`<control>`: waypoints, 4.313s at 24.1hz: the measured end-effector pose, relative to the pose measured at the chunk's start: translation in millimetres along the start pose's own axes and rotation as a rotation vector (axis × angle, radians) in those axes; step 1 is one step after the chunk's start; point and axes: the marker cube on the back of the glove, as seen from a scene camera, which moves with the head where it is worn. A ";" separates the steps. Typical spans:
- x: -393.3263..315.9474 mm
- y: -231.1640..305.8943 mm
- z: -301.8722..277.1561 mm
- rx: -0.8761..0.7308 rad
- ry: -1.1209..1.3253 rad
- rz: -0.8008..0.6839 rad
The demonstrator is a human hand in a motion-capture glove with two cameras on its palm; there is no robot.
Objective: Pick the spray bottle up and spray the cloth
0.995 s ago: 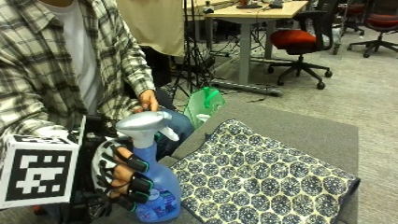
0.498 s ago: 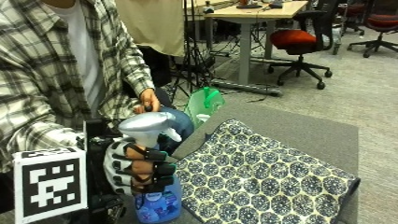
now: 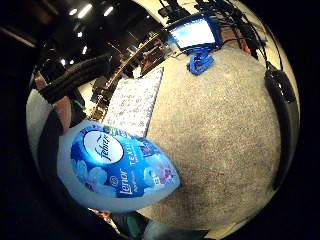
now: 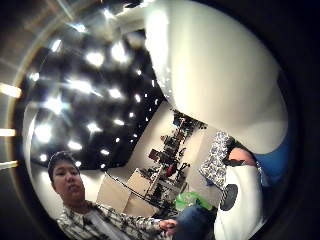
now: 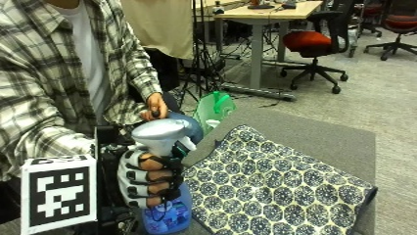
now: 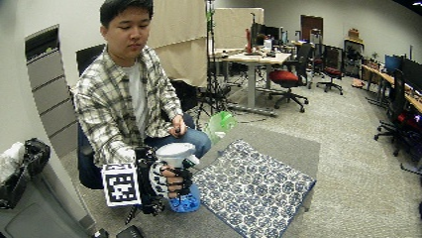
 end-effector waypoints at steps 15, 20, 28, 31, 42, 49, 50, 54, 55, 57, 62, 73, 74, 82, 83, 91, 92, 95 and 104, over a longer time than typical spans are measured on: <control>3.7 -4.4 -2.2 0.033 -0.011 -0.007; 6.1 5.9 -2.6 0.028 -0.019 0.013; 8.4 18.9 -2.6 0.018 -0.031 0.031; 4.0 6.4 -3.9 -0.004 -0.014 0.027; -36.6 -29.6 -9.5 -0.087 0.141 -0.110; -69.8 -41.0 0.1 -0.220 0.268 -0.215; -74.0 -42.0 1.7 -0.237 0.282 -0.225; -89.2 -45.0 11.1 -0.298 0.342 -0.261; -92.5 -45.6 14.4 -0.313 0.357 -0.268; -98.4 -46.6 22.2 -0.346 0.388 -0.281; -109.0 -48.7 46.4 -0.433 0.466 -0.310; -114.0 -47.3 108.5 -0.622 0.679 -0.348; -113.5 -47.6 112.9 -0.637 0.703 -0.349; -98.6 -52.0 137.9 -0.737 0.885 -0.341; -95.7 -51.7 140.6 -0.747 0.910 -0.345; -81.0 -44.5 156.2 -0.821 1.036 -0.365; -79.9 -43.1 157.5 -0.828 1.050 -0.370; -77.0 -39.2 160.2 -0.844 1.098 -0.388; -67.9 -28.3 165.6 -0.882 1.212 -0.424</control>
